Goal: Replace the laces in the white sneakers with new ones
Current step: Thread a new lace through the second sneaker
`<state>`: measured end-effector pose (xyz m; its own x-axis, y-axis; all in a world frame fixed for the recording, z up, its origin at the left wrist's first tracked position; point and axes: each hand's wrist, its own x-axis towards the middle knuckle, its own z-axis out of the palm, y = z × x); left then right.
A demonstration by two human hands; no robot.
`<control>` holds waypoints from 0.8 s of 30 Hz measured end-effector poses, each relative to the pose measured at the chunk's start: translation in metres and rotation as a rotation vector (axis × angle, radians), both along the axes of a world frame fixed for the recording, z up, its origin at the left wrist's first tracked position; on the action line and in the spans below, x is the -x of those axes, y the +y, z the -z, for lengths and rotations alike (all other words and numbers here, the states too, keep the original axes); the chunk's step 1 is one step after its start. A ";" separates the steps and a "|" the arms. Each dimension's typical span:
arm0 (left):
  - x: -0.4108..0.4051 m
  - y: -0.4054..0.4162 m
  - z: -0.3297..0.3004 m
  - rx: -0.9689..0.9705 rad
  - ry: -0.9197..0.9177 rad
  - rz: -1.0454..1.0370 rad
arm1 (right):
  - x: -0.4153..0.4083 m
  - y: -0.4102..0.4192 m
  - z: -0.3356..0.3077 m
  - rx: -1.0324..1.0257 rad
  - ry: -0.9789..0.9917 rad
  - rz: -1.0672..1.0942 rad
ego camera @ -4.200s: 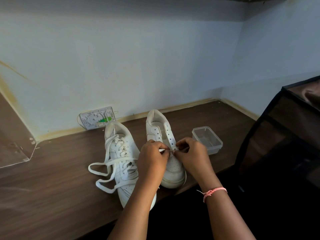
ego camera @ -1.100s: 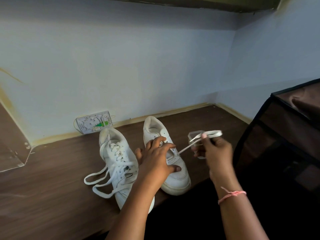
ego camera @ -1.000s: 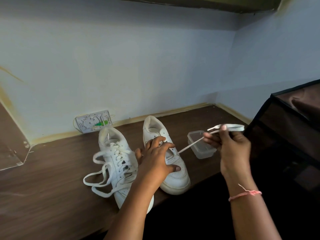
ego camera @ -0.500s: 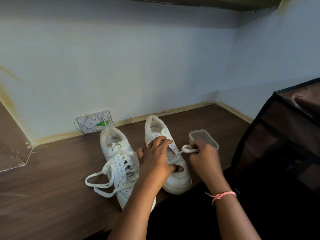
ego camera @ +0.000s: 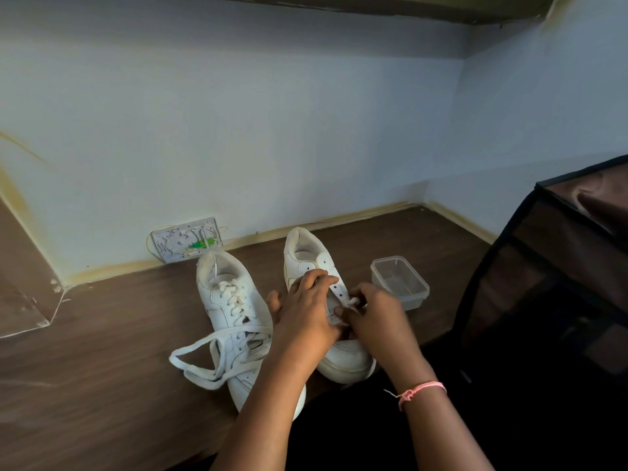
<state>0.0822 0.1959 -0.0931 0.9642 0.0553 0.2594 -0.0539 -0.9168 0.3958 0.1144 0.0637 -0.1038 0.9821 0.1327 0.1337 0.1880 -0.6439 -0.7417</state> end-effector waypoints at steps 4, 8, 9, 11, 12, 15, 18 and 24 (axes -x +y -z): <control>0.000 0.001 -0.001 0.004 0.008 0.010 | -0.002 0.000 -0.007 -0.085 -0.058 -0.005; 0.001 0.001 -0.003 0.016 0.013 0.008 | 0.003 -0.008 -0.017 -0.084 -0.117 0.114; 0.001 0.001 -0.002 0.014 0.009 0.006 | 0.003 -0.016 -0.023 -0.185 -0.123 0.199; 0.001 0.001 0.000 0.002 0.009 0.004 | 0.003 -0.038 -0.041 -0.384 -0.189 0.417; 0.000 0.001 0.000 -0.001 0.009 0.002 | 0.002 -0.049 -0.049 -0.437 -0.241 0.509; 0.000 0.002 0.001 -0.010 0.008 0.004 | 0.000 -0.062 -0.060 -0.563 -0.293 0.544; -0.001 0.001 0.000 -0.013 0.017 0.002 | 0.000 -0.045 -0.051 -0.607 -0.089 0.344; 0.000 0.000 0.000 -0.002 0.018 -0.015 | 0.000 -0.007 -0.015 0.013 0.093 -0.040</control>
<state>0.0824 0.1955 -0.0927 0.9678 0.0689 0.2420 -0.0334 -0.9181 0.3949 0.1142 0.0566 -0.0891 0.9840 0.1735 0.0399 0.1444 -0.6469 -0.7488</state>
